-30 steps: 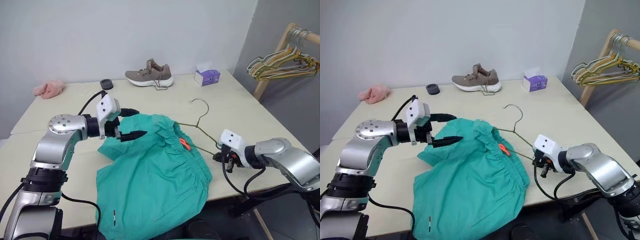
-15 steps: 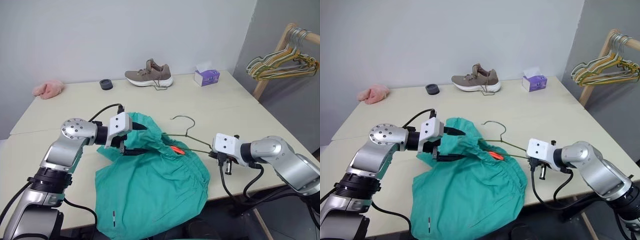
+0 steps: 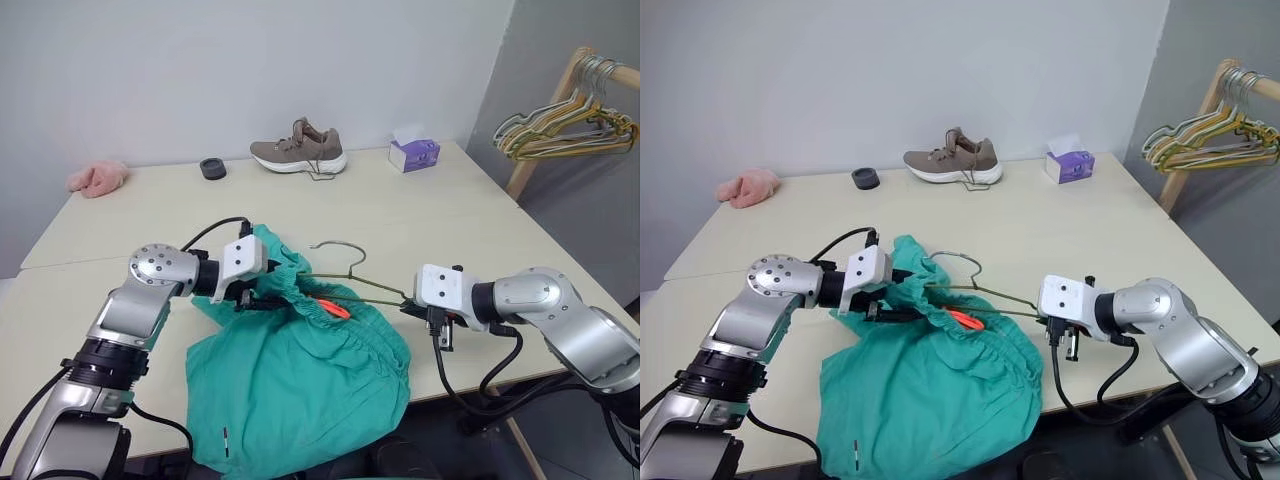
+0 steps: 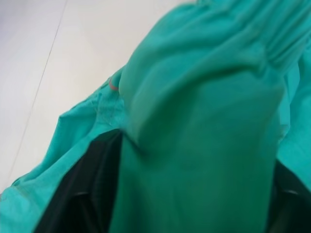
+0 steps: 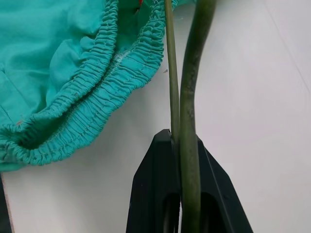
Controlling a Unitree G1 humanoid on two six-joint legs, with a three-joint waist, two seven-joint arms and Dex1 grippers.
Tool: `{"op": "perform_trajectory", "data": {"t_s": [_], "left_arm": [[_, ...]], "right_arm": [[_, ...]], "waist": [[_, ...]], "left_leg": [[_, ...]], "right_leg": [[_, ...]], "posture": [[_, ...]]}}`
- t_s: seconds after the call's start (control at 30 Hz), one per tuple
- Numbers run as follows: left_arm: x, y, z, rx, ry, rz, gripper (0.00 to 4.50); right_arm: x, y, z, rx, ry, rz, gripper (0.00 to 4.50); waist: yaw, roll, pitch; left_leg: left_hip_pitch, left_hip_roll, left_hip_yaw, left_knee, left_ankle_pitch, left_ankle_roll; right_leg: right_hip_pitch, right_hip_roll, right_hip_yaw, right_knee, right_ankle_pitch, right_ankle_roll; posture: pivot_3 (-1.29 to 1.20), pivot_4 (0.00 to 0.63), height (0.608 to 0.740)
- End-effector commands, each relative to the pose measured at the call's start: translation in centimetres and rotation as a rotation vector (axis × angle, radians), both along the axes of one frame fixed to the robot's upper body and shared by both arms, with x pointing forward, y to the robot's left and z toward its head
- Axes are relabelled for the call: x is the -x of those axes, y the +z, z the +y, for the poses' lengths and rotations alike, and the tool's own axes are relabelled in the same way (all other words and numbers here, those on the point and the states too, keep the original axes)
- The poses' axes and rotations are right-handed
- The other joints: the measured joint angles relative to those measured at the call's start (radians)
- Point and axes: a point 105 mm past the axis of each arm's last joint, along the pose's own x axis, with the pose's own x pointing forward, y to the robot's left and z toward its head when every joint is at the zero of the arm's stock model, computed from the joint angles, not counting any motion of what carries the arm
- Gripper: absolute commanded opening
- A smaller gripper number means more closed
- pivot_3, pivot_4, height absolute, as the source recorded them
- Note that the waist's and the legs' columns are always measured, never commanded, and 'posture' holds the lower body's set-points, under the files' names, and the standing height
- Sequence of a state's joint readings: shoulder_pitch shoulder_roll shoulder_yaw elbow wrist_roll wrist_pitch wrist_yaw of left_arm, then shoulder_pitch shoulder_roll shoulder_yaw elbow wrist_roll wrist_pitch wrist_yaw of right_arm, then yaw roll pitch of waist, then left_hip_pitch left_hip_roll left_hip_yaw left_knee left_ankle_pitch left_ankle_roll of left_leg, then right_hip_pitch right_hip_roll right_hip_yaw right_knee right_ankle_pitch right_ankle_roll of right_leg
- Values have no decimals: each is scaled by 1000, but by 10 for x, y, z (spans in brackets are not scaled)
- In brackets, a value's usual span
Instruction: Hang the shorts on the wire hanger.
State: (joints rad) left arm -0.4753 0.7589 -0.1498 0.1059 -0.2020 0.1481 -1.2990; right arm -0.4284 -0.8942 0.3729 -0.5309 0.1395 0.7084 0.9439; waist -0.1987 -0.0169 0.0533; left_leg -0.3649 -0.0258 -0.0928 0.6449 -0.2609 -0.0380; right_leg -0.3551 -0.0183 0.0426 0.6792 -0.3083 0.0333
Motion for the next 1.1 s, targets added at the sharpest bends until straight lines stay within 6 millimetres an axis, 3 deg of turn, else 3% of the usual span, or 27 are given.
{"op": "perform_trajectory", "data": {"t_s": [0.03,0.17,0.23,0.57,0.6,0.73,0.9,1.0,1.1], "left_arm": [[7,11,-11,37,-49,-13,1701],[12,11,-14,58,-59,15,456],[14,10,-14,56,-61,23,102],[15,3,-6,31,-43,31,39],[15,3,-5,27,-42,31,39],[16,0,0,13,-34,27,37],[15,-4,5,0,-16,23,0],[14,-5,6,2,-6,17,0],[13,-6,6,4,0,14,0]], "right_arm": [[2,19,12,-20,73,-86,0],[2,18,12,-14,77,-88,0],[2,17,12,-10,79,-90,0],[5,9,3,43,128,-82,0],[4,7,-2,55,122,-75,514],[-4,-5,-40,174,71,-56,1751],[-4,-9,-100,297,-45,24,3451],[11,-7,-99,177,-84,138,4416],[33,-6,-72,-16,-78,263,4465]], "waist": [[0,0,0],[-1,0,0],[0,0,0],[0,0,0],[0,0,0],[1,0,0],[4,1,0],[1,1,0],[-6,1,0]], "left_leg": [[0,0,0,0,0,0],[0,0,0,0,0,0],[0,0,0,0,0,0],[0,0,-1,0,0,0],[0,0,-1,0,0,0],[0,0,0,0,0,0],[0,-1,0,1,0,0],[1,-1,0,0,0,0],[1,0,-1,0,0,0]], "right_leg": [[0,0,0,0,0,0],[0,0,0,0,0,0],[0,0,0,0,0,0],[0,0,-1,0,0,0],[0,0,-1,0,0,0],[1,0,0,0,0,0],[1,-1,-1,0,0,0],[1,0,-1,0,0,-1],[2,0,-1,1,0,-1]], "posture": [[-263,0,740],[-263,0,740],[-263,0,740],[-254,0,740],[-254,0,740],[-249,0,740],[-251,0,740],[-257,0,740],[-258,0,740]]}}
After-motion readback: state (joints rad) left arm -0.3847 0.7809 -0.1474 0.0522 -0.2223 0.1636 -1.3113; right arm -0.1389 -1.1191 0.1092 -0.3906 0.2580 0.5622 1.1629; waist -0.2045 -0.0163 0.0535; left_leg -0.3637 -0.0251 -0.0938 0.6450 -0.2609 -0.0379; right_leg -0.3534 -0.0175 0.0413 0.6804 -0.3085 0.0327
